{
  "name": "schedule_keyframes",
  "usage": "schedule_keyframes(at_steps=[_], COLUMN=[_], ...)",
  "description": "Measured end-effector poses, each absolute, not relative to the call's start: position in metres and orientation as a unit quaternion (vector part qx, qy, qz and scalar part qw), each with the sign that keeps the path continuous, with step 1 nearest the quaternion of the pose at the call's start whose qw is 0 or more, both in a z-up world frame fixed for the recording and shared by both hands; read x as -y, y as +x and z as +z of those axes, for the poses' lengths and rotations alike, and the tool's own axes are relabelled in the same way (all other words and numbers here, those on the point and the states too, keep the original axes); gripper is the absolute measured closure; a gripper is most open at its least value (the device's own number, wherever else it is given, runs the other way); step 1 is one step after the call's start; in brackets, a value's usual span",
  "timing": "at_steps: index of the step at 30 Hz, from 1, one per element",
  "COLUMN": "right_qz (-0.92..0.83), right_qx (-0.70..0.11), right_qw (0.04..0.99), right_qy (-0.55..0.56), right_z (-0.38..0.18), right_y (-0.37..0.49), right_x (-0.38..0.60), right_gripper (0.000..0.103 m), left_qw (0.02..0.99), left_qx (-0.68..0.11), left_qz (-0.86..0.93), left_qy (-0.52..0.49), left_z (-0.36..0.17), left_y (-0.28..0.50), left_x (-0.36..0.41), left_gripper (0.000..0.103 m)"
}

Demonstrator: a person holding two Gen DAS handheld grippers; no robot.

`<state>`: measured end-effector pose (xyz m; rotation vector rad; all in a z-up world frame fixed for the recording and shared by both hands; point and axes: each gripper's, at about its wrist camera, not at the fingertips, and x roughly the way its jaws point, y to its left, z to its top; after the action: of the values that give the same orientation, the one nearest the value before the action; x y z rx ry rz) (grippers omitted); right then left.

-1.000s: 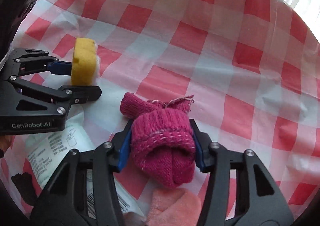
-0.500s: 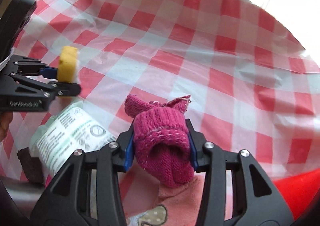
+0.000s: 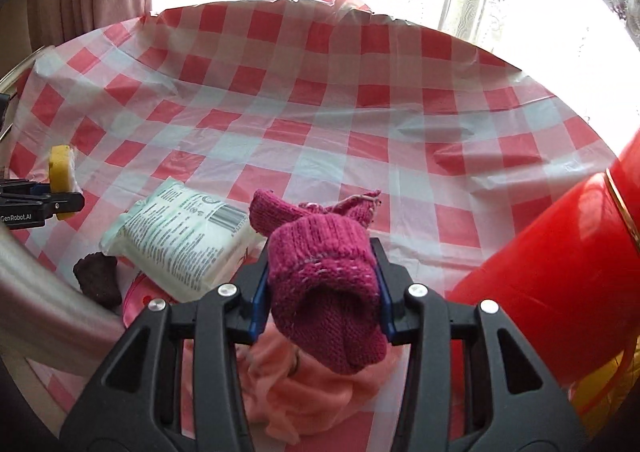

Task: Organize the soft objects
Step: 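Carry magenta sock over white box with right tool while left carries yellow sponge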

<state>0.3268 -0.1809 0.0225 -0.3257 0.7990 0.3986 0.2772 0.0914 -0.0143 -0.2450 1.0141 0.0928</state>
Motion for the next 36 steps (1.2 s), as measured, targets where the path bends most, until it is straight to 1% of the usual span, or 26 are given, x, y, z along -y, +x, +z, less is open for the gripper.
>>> schedule_keyframes(at_steps=[12,22,31,36], right_qz=[0.176,0.167,0.161,0.153], right_qx=[-0.396,-0.398,-0.398,-0.401], right_qw=[0.891,0.893,0.894,0.895], right_qy=[-0.135,-0.126,-0.125,-0.12], right_z=[0.022,0.033,0.041,0.043], right_y=[0.254,0.207,0.172,0.155], right_x=[0.216,0.241,0.267,0.286], right_gripper=[0.056,0.056,0.056,0.056], left_qw=[0.871,0.874,0.879,0.883], left_qx=[-0.462,-0.449,-0.434,-0.433], left_qz=[0.119,0.143,0.138,0.118], left_qy=[-0.116,-0.123,-0.141,-0.134], left_z=[-0.001,0.016,0.033,0.038], left_y=[0.195,0.139,0.103,0.091], left_x=[-0.073,-0.046,-0.02,0.005], left_gripper=[0.056,0.056,0.056,0.056])
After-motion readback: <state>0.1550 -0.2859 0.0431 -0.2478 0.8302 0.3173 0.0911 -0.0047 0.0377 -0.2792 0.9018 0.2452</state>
